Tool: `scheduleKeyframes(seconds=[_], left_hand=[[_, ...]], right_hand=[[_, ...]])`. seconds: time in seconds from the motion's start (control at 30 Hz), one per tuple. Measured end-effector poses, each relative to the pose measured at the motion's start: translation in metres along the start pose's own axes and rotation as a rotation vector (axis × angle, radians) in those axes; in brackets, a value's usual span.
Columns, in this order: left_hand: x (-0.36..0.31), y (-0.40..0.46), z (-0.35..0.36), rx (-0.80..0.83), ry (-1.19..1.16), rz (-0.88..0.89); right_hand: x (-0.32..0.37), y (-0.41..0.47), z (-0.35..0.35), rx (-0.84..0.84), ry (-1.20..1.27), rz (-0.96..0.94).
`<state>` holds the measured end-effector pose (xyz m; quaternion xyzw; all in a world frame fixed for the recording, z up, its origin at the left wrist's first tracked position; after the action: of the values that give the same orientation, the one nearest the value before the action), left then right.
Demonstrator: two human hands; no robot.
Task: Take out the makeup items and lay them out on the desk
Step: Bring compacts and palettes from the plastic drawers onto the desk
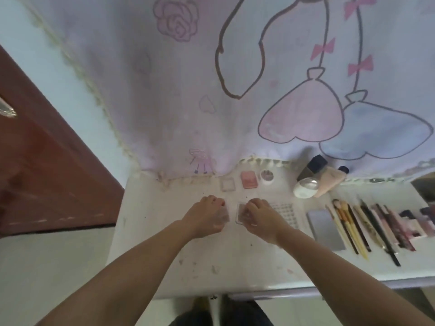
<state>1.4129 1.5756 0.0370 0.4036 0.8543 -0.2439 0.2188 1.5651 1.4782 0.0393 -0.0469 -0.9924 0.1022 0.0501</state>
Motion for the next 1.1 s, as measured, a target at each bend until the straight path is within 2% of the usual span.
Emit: scheduleKeyframes(seconds=[0.27,0.43,0.57,0.73,0.9,1.0,1.1], left_hand=[[0.025,0.031,0.01,0.049,0.182,0.035],[0.027,0.029,0.01,0.068,0.152,0.033],[0.02,0.038,-0.012,0.034,0.067,0.025],[-0.013,0.062,-0.049,0.003,0.031,0.207],[-0.072,0.067,-0.055,-0.021,0.068,0.504],[-0.106,0.049,-0.035,0.013,0.132,0.634],[-0.143,0.012,0.006,0.191,0.112,0.806]], right_hand=[[-0.017,0.044,0.017,0.077,-0.21,-0.141],[-0.018,0.046,0.019,0.107,-0.243,-0.161],[-0.025,0.048,-0.003,0.086,-0.195,-0.072],[-0.035,0.028,-0.048,-0.061,-0.213,0.186],[-0.026,-0.04,-0.071,-0.307,-0.247,0.65],[-0.013,-0.103,-0.053,-0.222,-0.187,0.897],[0.016,-0.182,-0.019,-0.117,-0.121,1.136]])
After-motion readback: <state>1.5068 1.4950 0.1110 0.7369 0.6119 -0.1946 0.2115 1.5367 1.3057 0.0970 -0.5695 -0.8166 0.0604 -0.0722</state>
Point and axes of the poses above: each hand's wrist, its own y-axis towards the middle knuckle, its own z-axis out of the palm, x = y × z, the point moved 4 cm from there along y, towards the middle knuckle, and after that the axes turned 15 degrees about -y, right-handed, at the moved point
